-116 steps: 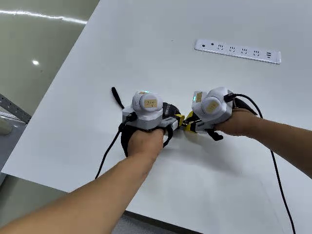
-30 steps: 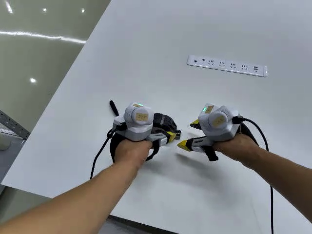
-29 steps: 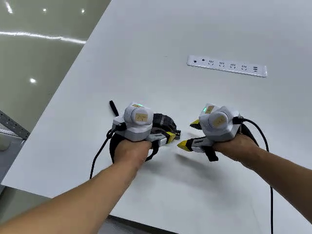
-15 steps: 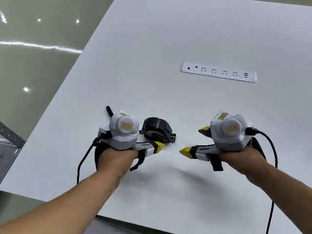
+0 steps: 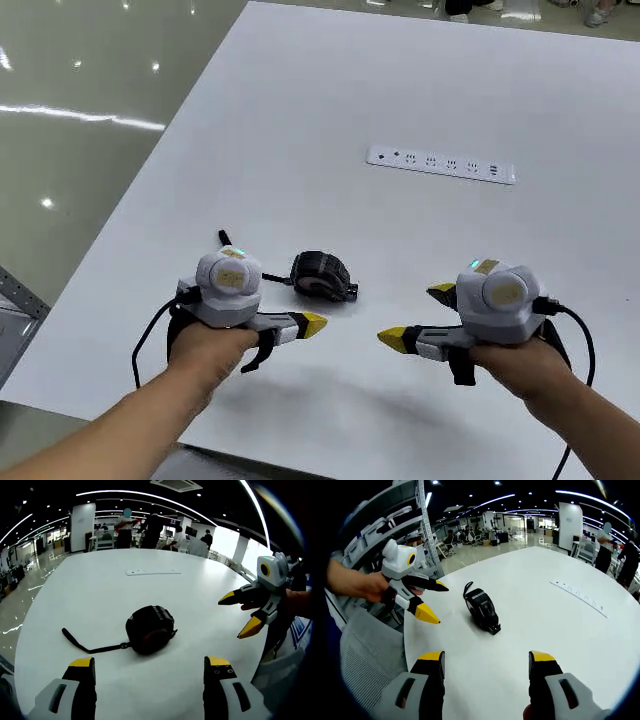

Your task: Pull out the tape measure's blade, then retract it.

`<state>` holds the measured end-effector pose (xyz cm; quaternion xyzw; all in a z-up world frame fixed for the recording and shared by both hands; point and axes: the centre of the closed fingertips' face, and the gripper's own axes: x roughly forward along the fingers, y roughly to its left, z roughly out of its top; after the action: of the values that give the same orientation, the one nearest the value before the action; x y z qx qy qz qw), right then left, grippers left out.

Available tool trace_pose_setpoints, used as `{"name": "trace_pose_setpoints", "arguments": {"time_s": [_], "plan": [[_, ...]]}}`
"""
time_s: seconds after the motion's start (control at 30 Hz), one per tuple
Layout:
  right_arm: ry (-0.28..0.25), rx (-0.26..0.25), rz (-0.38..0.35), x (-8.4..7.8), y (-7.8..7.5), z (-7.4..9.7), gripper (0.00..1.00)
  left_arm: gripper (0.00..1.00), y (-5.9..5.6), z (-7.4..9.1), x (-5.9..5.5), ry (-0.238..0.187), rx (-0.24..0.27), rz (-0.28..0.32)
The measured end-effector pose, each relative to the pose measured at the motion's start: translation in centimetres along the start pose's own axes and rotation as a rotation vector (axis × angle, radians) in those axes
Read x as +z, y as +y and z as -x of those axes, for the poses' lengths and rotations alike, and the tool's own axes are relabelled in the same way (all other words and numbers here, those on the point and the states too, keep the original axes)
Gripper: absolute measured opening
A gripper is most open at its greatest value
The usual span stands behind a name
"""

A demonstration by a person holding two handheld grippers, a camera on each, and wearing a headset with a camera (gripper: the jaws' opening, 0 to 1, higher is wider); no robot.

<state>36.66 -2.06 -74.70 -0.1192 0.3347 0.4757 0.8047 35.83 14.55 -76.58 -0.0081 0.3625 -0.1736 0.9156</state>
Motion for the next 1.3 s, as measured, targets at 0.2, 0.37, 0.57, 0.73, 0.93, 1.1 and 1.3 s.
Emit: {"name": "trace_pose_setpoints", "arguments": {"time_s": [0.2, 0.37, 0.57, 0.73, 0.93, 1.1, 1.3], "plan": [[-0.018, -0.014, -0.019, -0.1, 0.7, 1.4, 0.69, 0.88, -0.2, 1.2, -0.2, 0.004, -0.016, -0.029], [-0.024, -0.024, -0.028, -0.6, 1.2, 3.0, 0.72, 0.91, -0.5, 2.3, -0.2, -0.004, -0.03, -0.046], [-0.028, -0.04, -0.031, -1.2, 1.6, 5.0, 0.76, 0.93, -0.7, 3.6, -0.6, -0.004, -0.041, -0.075], [-0.028, -0.054, -0.032, -1.8, 1.9, 6.4, 0.79, 0.94, -0.7, 4.6, -0.7, -0.006, -0.047, -0.088], [-0.045, -0.076, -0.032, -2.1, 2.2, 8.0, 0.82, 0.94, -0.8, 5.2, -1.2, 0.001, -0.058, -0.09], [-0.045, -0.085, -0.05, -2.4, 2.6, 9.1, 0.86, 0.96, -0.7, 6.0, -1.6, 0.002, -0.071, -0.089], [-0.033, -0.099, -0.073, -3.2, 2.7, 10.2, 0.9, 0.96, -0.7, 7.7, -2.3, 0.018, -0.088, -0.124]]}}
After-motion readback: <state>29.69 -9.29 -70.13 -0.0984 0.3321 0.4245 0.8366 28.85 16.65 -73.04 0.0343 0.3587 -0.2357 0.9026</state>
